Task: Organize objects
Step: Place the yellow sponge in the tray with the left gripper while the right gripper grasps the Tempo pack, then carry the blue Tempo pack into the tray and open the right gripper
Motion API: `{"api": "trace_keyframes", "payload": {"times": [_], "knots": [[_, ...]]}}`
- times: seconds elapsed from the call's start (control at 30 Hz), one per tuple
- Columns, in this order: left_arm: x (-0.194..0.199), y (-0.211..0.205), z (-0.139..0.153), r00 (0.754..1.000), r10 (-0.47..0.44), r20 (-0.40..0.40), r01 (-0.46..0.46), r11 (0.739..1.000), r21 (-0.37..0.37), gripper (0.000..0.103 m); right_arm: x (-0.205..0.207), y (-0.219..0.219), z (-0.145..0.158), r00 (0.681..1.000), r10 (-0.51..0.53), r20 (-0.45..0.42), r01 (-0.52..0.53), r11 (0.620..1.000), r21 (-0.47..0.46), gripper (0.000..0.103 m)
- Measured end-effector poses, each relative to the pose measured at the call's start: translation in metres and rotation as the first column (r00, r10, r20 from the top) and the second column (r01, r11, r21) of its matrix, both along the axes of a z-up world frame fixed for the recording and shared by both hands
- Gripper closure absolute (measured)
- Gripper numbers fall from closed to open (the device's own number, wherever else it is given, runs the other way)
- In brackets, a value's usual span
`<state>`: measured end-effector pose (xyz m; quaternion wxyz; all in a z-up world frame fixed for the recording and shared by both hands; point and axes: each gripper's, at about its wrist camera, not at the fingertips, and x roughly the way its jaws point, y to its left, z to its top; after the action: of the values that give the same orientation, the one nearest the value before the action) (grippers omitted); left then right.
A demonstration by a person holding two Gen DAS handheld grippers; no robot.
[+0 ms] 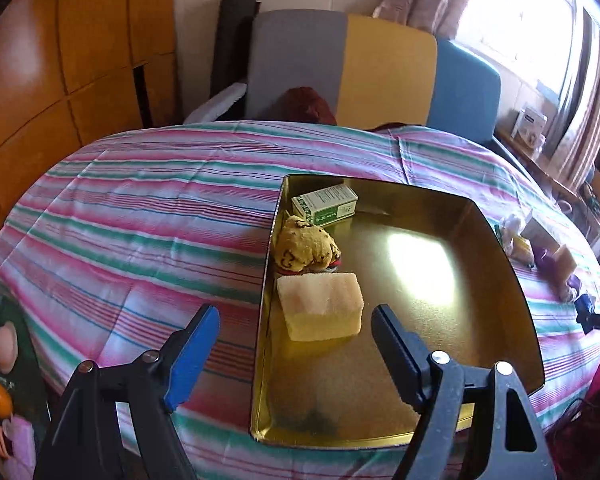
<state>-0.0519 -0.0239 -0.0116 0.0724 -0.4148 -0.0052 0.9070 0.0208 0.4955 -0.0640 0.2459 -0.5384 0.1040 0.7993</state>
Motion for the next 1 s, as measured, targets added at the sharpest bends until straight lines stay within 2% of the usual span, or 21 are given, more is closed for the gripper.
{"api": "trace_keyframes", "payload": {"times": [0.23, 0.4, 0.5, 0.63, 0.87, 1.0], "knots": [[0.013, 0.002, 0.003, 1.000, 0.013, -0.019, -0.013, 0.999, -0.032, 0.023, 0.002, -0.047, 0.034, 0.988, 0.100, -0.121, -0.103, 0.995, -0.012, 0.039], [0.017, 0.002, 0.004, 1.000, 0.017, -0.023, -0.018, 0.999, -0.037, 0.023, -0.009, -0.114, 0.069, 0.942, 0.247, -0.227, -0.259, 0.966, -0.026, 0.039], [0.019, 0.001, 0.004, 0.999, 0.021, -0.024, -0.022, 0.999, -0.044, 0.023, -0.021, -0.158, 0.081, 0.898, 0.347, -0.273, -0.371, 0.928, -0.043, 0.039], [0.021, -0.004, 0.003, 0.999, 0.034, -0.023, -0.035, 0.998, -0.047, 0.023, -0.036, -0.217, 0.080, 0.834, 0.469, -0.290, -0.509, 0.857, -0.078, 0.039], [0.021, -0.024, 0.000, 0.997, 0.080, -0.013, -0.081, 0.996, -0.037, 0.023, -0.063, -0.309, 0.057, 0.732, 0.626, -0.267, -0.678, 0.707, -0.201, 0.039], [0.018, -0.050, -0.002, 0.990, 0.142, 0.002, -0.142, 0.990, -0.007, 0.023, -0.075, -0.353, 0.039, 0.688, 0.691, -0.221, -0.725, 0.643, -0.246, 0.039]]}}
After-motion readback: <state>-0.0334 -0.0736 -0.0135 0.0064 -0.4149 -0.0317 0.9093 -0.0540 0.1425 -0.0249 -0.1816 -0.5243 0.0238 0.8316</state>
